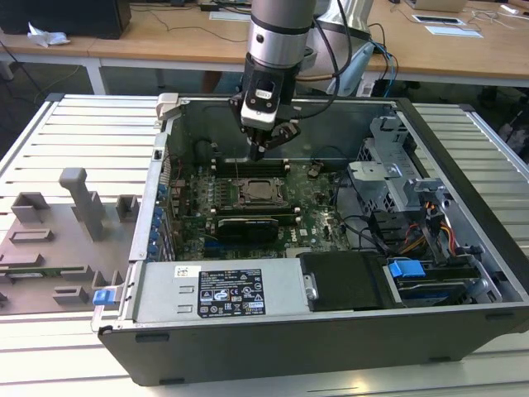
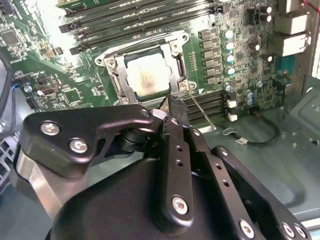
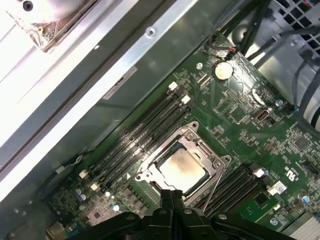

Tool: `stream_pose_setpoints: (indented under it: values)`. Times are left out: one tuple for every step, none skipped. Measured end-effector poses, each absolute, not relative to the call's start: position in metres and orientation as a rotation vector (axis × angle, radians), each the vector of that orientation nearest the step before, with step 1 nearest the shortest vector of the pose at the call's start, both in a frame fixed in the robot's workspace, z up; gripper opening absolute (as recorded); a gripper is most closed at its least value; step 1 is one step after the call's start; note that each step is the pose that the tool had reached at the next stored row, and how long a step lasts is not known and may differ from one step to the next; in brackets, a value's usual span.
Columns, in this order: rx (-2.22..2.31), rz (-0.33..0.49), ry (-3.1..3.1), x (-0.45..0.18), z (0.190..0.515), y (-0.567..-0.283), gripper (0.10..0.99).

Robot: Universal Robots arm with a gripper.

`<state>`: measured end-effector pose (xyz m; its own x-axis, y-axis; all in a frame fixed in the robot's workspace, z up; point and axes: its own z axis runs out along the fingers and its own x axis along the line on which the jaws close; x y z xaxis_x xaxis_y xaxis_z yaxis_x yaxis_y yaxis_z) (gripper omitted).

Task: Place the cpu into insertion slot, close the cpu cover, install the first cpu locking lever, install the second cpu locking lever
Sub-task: 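Install the first cpu locking lever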

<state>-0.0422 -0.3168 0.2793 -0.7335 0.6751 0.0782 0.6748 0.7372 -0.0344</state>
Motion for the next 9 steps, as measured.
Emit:
stream_pose_setpoints:
  values:
    - [-1.075, 0.007, -2.861, -0.0422, 0.2793, -0.3168, 0.106]
    - [-1.056, 0.008, -2.868, -0.0422, 0.2793, -0.3168, 0.106]
    - [-1.042, 0.009, -2.873, -0.0422, 0.2793, -0.3168, 0.106]
    - [-1.022, 0.01, -2.88, -0.0422, 0.2793, -0.3168, 0.106]
    - [-1.007, 0.01, -2.886, -0.0422, 0.2793, -0.3168, 0.106]
    - [-0.984, 0.011, -2.894, -0.0422, 0.2793, -0.3168, 0.106]
    - [-0.968, 0.012, -2.899, -0.0422, 0.2793, -0.3168, 0.106]
    - [-0.945, 0.013, -2.907, -0.0422, 0.2793, -0.3168, 0.106]
    - [-0.921, 0.014, -2.915, -0.0422, 0.2793, -0.3168, 0.106]
